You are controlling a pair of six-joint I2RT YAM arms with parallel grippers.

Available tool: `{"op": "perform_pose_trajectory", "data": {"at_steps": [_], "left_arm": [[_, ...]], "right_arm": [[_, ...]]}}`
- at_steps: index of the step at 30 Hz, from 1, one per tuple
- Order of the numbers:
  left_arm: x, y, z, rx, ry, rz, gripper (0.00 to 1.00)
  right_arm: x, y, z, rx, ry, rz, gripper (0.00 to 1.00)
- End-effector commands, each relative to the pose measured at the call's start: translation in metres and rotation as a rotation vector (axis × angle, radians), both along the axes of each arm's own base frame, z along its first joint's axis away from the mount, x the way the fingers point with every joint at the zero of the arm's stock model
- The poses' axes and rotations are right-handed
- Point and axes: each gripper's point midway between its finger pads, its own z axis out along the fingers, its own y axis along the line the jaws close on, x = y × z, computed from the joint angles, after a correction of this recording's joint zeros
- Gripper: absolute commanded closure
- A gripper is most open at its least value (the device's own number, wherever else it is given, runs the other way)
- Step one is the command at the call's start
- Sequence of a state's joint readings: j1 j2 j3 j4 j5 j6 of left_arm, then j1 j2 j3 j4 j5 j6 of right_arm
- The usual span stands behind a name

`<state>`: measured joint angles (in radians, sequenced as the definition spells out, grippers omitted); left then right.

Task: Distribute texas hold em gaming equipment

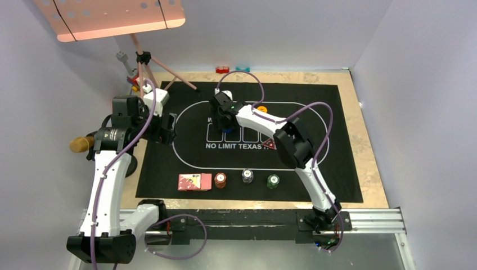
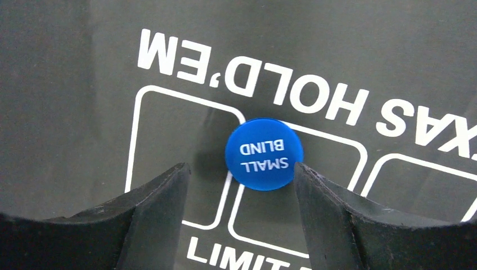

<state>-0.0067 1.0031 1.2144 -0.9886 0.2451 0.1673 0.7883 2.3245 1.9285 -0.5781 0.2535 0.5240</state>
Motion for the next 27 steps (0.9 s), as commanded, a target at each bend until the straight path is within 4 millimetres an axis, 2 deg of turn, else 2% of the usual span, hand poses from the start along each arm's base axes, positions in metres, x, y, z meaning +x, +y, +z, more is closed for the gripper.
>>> {"op": "perform_pose_trajectory", "data": {"at_steps": [1,11,18,20,27], "left_arm": [[0.005,0.004,0.019,0.006,-0.056,0.031,0.0],[0.003,0.006,0.019,0.014,-0.053,0.041,0.0],[0.002,0.007,0.019,0.017,-0.054,0.041,0.0],[0.002,0.008,0.019,0.02,-0.053,0.044,0.0],[0.001,0.007,0.017,0.021,-0.049,0.041,0.0]], "right_arm": [[-0.003,0.017,0.007,0.041,0.012,0.02,0.3],[-0.008,0.027,0.004,0.057,0.035,0.059,0.33],[0.006,0.014,0.045,0.021,-0.081,0.062,0.21],[0.011,0.009,0.049,0.011,-0.098,0.048,0.21],[0.022,-0.008,0.026,-0.014,-0.066,-0.001,0.2]]}}
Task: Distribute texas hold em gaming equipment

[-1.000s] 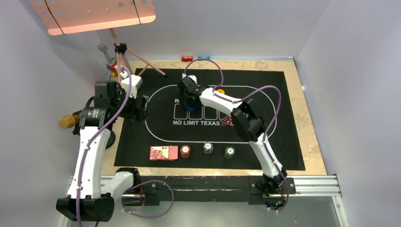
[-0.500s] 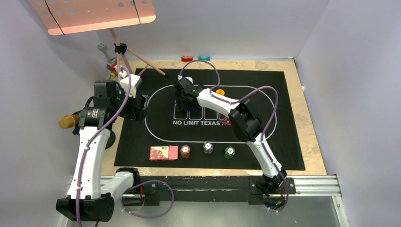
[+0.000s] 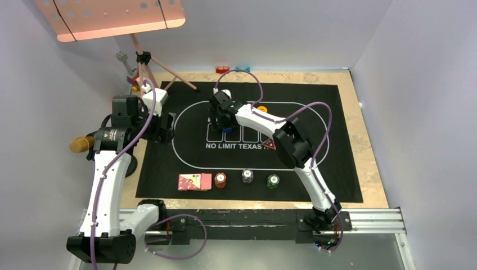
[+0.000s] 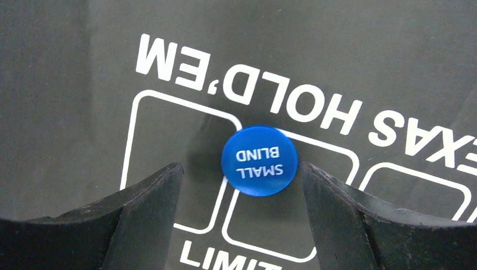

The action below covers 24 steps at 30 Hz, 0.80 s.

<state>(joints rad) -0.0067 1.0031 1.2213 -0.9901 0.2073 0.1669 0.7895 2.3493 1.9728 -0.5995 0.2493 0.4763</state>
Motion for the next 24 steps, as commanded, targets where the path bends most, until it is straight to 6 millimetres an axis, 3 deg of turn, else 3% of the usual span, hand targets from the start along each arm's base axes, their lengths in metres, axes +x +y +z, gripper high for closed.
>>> {"op": "perform_pose_trajectory", "data": {"at_steps": [1,8,24], "left_arm": [[0.0,0.001,0.016,-0.006,-0.043,0.015,0.0],[0.0,0.001,0.017,-0.006,-0.045,0.013,0.0],[0.001,0.004,0.023,0.012,-0.059,0.023,0.0]], "right_arm": [[0.018,-0.011,0.022,0.009,-0.055,-0.041,0.2],[0.009,-0.009,-0.002,0.014,-0.003,-0.032,0.24],[-0.03,0.035,-0.012,0.085,0.082,0.088,0.48]]}}
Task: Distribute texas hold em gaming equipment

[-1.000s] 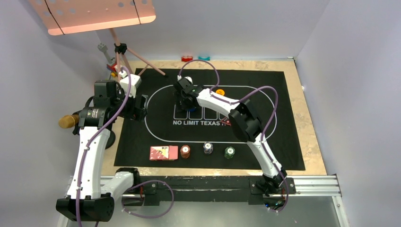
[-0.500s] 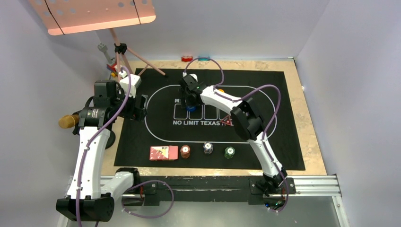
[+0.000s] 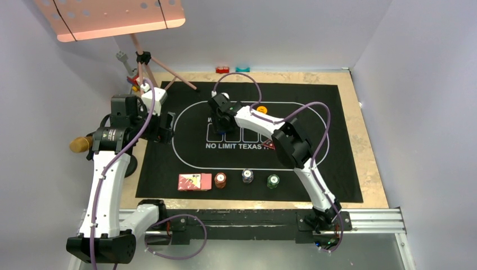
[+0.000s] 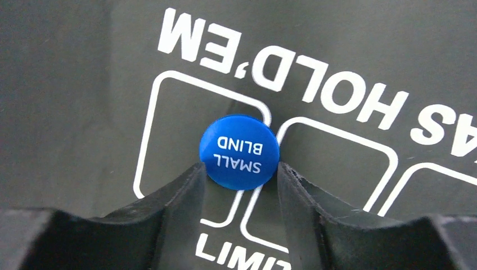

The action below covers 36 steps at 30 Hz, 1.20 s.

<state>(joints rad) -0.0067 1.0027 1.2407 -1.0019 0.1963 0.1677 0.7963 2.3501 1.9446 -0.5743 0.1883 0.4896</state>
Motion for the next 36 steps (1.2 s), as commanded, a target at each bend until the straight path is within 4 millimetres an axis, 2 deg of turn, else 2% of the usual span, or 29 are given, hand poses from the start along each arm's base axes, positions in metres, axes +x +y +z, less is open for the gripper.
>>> {"op": "perform_pose_trajectory", "data": {"at_steps": [1,5,12,16,18,20,23,26,30,36], "left_arm": [[0.002,0.002,0.018,0.002,-0.052,0.018,0.0],[0.002,0.003,0.017,0.008,-0.051,0.02,0.0],[0.001,0.004,0.015,0.009,-0.043,0.024,0.0],[0.0,0.005,0.013,0.014,-0.037,0.026,0.0],[-0.002,0.005,0.013,0.015,-0.037,0.027,0.0],[-0.003,0.006,0.014,0.021,-0.038,0.027,0.0],[-0.004,0.007,0.013,0.027,-0.039,0.026,0.0],[-0.003,0.006,0.013,0.021,-0.036,0.027,0.0],[-0.002,0.004,0.013,0.008,-0.034,0.023,0.0],[-0.002,0.004,0.011,0.012,-0.028,0.02,0.0]], "right_arm": [[-0.025,0.031,-0.003,0.052,0.043,0.079,0.5],[-0.057,0.064,0.001,0.057,0.045,0.185,0.52],[-0.1,0.121,0.031,0.193,0.094,0.323,0.53],[-0.111,0.138,0.033,0.21,0.108,0.354,0.53],[-0.109,0.136,0.036,0.204,0.098,0.353,0.49],[-0.099,0.125,0.045,0.194,0.057,0.332,0.42],[-0.072,0.101,0.063,0.202,0.004,0.272,0.33],[-0.045,0.078,0.072,0.176,-0.045,0.216,0.27],[-0.018,0.056,0.071,0.133,-0.084,0.163,0.22],[0.006,0.035,0.051,0.066,-0.102,0.105,0.18]]}}
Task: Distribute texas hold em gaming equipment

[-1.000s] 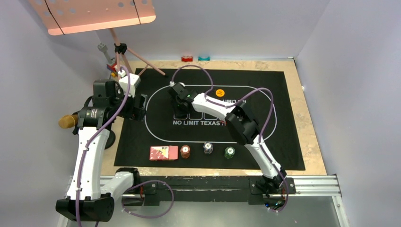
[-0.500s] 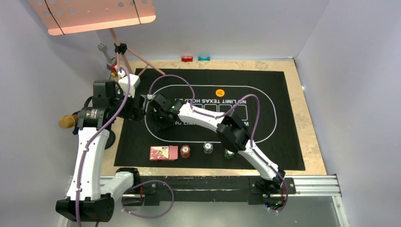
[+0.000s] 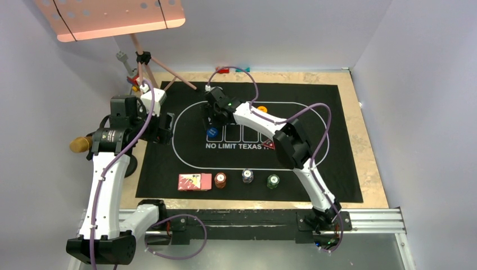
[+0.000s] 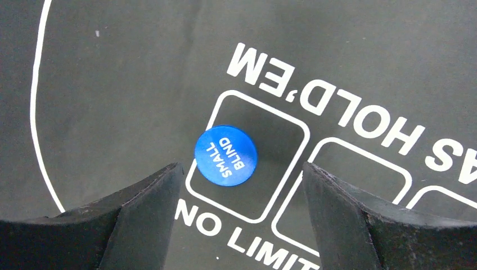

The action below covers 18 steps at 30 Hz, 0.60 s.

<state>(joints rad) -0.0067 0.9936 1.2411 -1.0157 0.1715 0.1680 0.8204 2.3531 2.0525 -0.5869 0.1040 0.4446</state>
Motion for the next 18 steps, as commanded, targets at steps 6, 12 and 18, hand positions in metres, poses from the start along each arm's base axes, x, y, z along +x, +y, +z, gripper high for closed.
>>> {"op": "perform_pose_trajectory", "data": {"at_steps": [6,12,18], "left_arm": [[0.003,-0.001,0.012,-0.006,-0.03,-0.001,0.0],[0.004,-0.001,0.011,-0.007,-0.028,0.001,0.0],[0.006,-0.002,0.011,-0.014,-0.025,0.003,0.0]], "right_arm": [[0.016,-0.003,-0.013,-0.054,-0.044,-0.013,0.21],[0.014,-0.002,-0.025,-0.057,-0.029,-0.009,0.26],[0.004,0.011,-0.03,-0.039,0.006,0.029,0.34]]}}
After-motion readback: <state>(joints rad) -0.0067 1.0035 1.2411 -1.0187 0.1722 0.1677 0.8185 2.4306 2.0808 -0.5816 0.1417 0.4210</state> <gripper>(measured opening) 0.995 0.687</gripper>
